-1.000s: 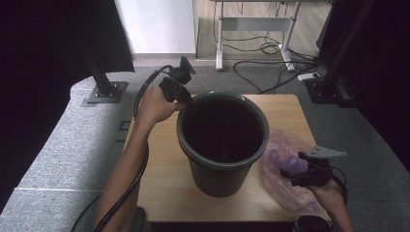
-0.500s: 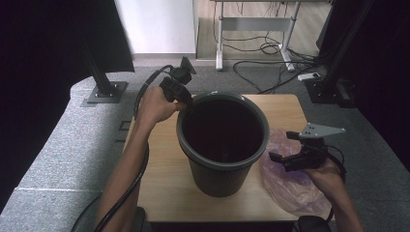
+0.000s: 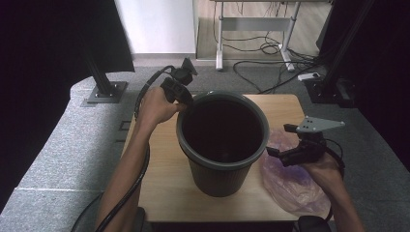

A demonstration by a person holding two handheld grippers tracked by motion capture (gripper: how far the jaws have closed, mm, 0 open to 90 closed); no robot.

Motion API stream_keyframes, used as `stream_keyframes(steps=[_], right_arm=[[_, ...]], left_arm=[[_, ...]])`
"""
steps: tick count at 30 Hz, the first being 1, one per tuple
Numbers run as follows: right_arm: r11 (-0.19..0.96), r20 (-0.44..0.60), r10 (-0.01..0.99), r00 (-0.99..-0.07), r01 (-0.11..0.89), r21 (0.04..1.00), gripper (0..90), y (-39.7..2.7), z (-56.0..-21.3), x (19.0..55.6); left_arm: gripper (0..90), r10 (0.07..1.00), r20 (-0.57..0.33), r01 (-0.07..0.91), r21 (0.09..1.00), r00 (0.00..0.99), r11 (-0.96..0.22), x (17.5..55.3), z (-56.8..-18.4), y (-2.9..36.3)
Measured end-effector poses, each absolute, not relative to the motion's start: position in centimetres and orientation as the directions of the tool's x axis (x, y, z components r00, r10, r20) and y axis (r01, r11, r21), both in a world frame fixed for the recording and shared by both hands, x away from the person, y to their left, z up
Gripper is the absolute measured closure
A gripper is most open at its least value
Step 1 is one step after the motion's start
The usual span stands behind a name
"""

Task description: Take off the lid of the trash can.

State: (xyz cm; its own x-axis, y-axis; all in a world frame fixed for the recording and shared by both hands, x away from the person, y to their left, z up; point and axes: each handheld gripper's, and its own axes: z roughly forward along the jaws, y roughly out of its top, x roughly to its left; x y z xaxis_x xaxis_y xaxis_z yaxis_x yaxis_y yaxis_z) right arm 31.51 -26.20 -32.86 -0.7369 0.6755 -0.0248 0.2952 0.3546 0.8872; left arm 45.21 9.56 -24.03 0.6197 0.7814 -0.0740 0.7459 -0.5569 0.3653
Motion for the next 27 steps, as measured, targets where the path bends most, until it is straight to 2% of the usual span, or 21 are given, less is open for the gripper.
stream_keyframes(steps=[11, 14, 18, 21, 27], right_arm=[[0.355, -0.035, 0.672, -0.739, 0.281, 0.892, 0.0, -26.1, -32.3, 31.6], [0.262, 0.017, 0.677, -0.736, 0.263, 0.929, 0.0, -26.3, -31.7, 31.7], [0.336, -0.061, 0.668, -0.742, 0.226, 0.914, 0.0, -24.9, -31.1, 31.7], [0.36, -0.076, 0.649, -0.757, 0.218, 0.907, 0.1, -24.0, -31.2, 31.7], [0.306, -0.029, 0.662, -0.749, 0.235, 0.923, 0.0, -25.5, -31.4, 31.0]], left_arm=[[77.9, 0.792, -0.083, 0.758, 0.367, 0.604, -0.54, 45.3, -24.0, 9.7], [78.0, 0.785, -0.094, 0.754, 0.369, 0.612, -0.544, 45.2, -23.9, 9.4], [77.4, 0.767, -0.123, 0.747, 0.367, 0.63, -0.554, 45.2, -23.7, 9.0], [77.0, 0.762, -0.131, 0.746, 0.361, 0.635, -0.559, 45.2, -23.8, 8.8], [76.7, 0.762, -0.146, 0.752, 0.357, 0.631, -0.555, 45.5, -24.1, 9.0]])
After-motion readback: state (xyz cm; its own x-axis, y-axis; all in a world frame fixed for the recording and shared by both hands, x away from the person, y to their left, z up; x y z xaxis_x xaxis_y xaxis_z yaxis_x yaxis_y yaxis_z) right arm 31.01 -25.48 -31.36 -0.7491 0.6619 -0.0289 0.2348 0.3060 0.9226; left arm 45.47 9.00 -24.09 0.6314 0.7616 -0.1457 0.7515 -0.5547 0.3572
